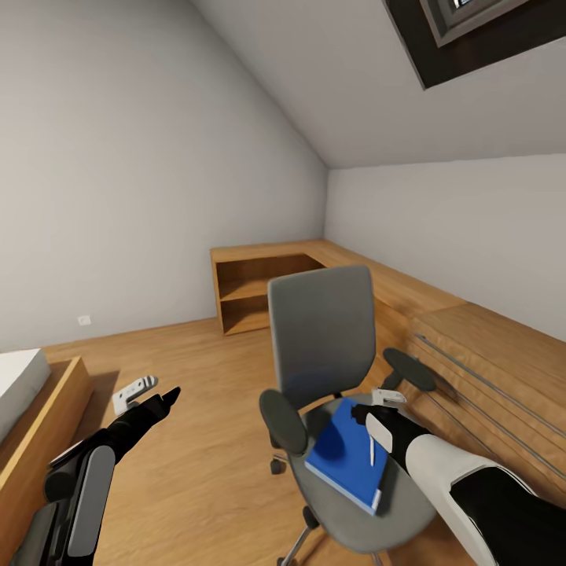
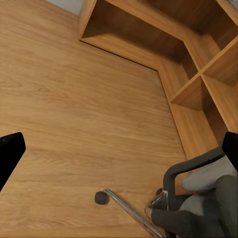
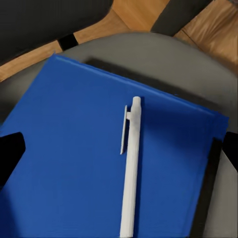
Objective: In the bedroom, organize the workspace by keeping the computer under the desk, ensuring the monitor is on the desk, placing the keyboard on the desk next to the monitor, placing the mouse on the desk next to the keyboard, moving the folder from the swivel chair onto the desk next to the mouse, stacking the notebook on top of the folder with the pen on top of the notebook, and positioning the swivel chair next to the desk.
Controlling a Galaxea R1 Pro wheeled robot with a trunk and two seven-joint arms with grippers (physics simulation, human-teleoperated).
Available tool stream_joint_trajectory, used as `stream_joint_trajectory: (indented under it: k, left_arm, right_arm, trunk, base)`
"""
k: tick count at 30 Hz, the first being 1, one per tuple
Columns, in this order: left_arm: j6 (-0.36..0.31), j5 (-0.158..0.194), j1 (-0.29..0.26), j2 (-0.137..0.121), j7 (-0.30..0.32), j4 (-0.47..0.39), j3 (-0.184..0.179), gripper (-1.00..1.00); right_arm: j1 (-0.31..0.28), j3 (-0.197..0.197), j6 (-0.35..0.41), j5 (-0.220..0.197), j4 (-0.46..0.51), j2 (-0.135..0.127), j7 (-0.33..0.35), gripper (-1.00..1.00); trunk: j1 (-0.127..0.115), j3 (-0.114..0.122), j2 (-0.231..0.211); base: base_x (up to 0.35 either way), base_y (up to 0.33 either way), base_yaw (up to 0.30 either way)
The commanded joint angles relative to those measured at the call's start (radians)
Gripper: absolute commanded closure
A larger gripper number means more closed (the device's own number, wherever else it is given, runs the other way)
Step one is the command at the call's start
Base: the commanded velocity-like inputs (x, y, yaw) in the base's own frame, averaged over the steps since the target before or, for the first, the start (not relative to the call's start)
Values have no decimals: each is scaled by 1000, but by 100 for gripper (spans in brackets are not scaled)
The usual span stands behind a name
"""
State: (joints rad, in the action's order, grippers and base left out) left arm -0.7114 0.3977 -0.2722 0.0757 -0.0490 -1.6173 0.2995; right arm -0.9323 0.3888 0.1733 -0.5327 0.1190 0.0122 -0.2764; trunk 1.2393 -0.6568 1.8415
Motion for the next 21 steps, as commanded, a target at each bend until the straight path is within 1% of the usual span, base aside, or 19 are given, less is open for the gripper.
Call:
stream_joint_trajectory:
  k: [1,4,10,20,21]
  left_arm:
    - [-6,10,-1,1,-5,-1,2,-100]
    - [-6,10,-1,0,-5,-1,2,-100]
    - [-6,10,-1,1,-4,-1,4,-100]
    - [-7,10,-1,2,-5,-1,4,-100]
    - [-8,11,-1,2,-5,-1,4,-100]
  right_arm:
    - [0,8,7,-6,2,-1,-6,-100]
    - [0,8,7,-6,2,0,-6,-100]
    - [0,8,8,-6,2,-1,-6,-100]
    - [0,8,8,-6,2,0,-6,-100]
    - [0,8,8,-6,2,0,-6,-100]
  trunk:
    - [0,-1,0]
    - [0,-1,0]
    - [0,-1,0]
    - [39,-32,70]
    - [39,-32,70]
  base:
    - [221,0,0]
    - [130,0,0]
    - [25,0,0]
    - [1,0,0]
    - [0,0,0]
